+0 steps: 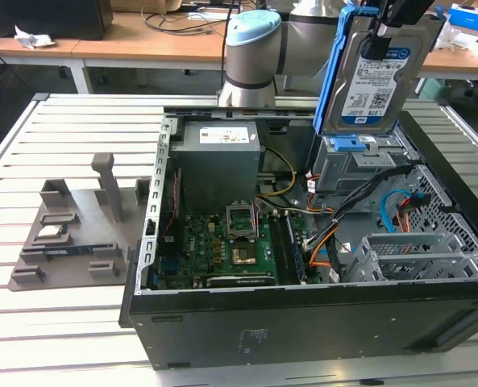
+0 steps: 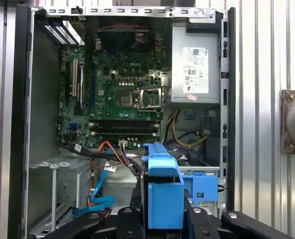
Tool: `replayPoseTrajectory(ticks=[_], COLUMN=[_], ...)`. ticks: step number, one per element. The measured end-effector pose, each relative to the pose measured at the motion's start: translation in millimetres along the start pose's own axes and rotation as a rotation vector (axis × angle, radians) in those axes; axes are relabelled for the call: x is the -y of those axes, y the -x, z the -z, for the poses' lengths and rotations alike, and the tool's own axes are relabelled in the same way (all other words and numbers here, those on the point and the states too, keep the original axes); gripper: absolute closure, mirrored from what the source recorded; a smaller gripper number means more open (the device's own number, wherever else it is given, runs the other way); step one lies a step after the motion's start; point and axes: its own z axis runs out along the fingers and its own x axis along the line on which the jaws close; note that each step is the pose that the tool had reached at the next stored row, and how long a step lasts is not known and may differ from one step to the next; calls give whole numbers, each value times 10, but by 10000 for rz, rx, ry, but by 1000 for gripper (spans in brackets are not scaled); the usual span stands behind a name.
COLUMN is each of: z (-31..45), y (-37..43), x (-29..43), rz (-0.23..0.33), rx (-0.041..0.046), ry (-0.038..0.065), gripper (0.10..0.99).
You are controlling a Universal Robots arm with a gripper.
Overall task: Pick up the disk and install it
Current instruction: 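Pick up the disk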
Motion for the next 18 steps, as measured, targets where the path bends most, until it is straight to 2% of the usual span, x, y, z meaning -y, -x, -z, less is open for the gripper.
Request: replayPoseTrajectory(ticks=[11, 18], z=[-7, -13], y=[-201, -378], x=[-3, -5], rz=[-2, -5], rx=[-56, -110], ry=[1, 2], gripper=[722, 722])
